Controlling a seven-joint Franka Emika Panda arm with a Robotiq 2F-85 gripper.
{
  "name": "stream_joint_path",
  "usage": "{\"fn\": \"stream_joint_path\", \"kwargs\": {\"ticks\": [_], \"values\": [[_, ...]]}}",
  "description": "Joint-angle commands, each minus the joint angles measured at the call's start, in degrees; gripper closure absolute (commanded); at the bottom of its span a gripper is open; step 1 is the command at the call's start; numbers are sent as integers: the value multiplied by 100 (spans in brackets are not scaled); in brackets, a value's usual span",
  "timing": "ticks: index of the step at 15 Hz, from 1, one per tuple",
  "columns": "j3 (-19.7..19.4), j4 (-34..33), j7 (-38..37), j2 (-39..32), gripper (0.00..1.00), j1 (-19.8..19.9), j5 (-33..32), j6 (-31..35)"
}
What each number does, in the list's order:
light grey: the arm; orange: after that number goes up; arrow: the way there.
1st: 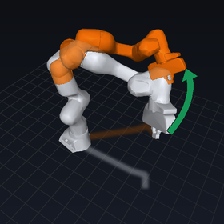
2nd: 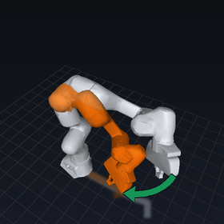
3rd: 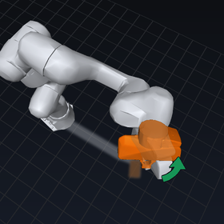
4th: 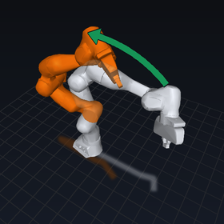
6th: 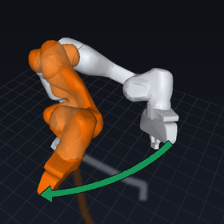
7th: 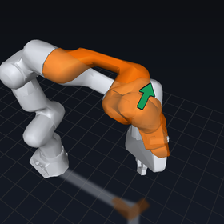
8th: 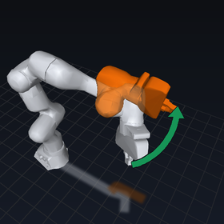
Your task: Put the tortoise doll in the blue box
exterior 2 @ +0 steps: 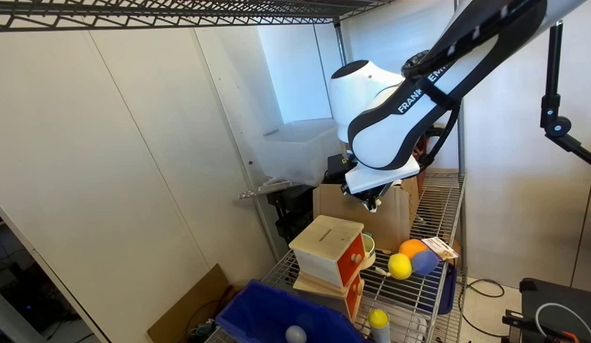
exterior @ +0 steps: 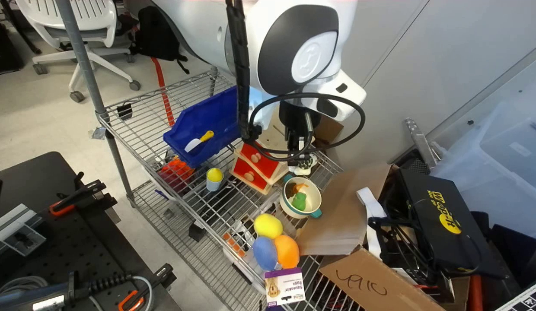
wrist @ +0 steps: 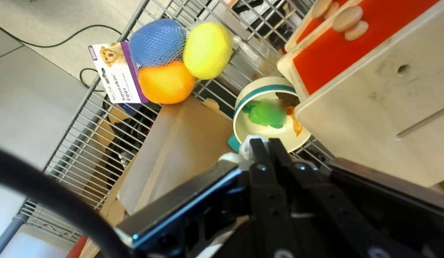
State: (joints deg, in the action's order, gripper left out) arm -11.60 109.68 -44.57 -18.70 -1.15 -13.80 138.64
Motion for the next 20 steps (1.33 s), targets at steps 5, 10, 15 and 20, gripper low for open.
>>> {"fn": "stream_joint_path", "kwargs": {"ticks": [5, 10, 15, 20], "values": [[-32, -10, -315, -19, 98, -105, -396, 231], [300, 154, 122, 103, 98, -245, -201, -288], [524, 166, 386, 122, 98, -438, -251, -577], [674, 191, 661, 131, 98, -535, -174, -609]]}}
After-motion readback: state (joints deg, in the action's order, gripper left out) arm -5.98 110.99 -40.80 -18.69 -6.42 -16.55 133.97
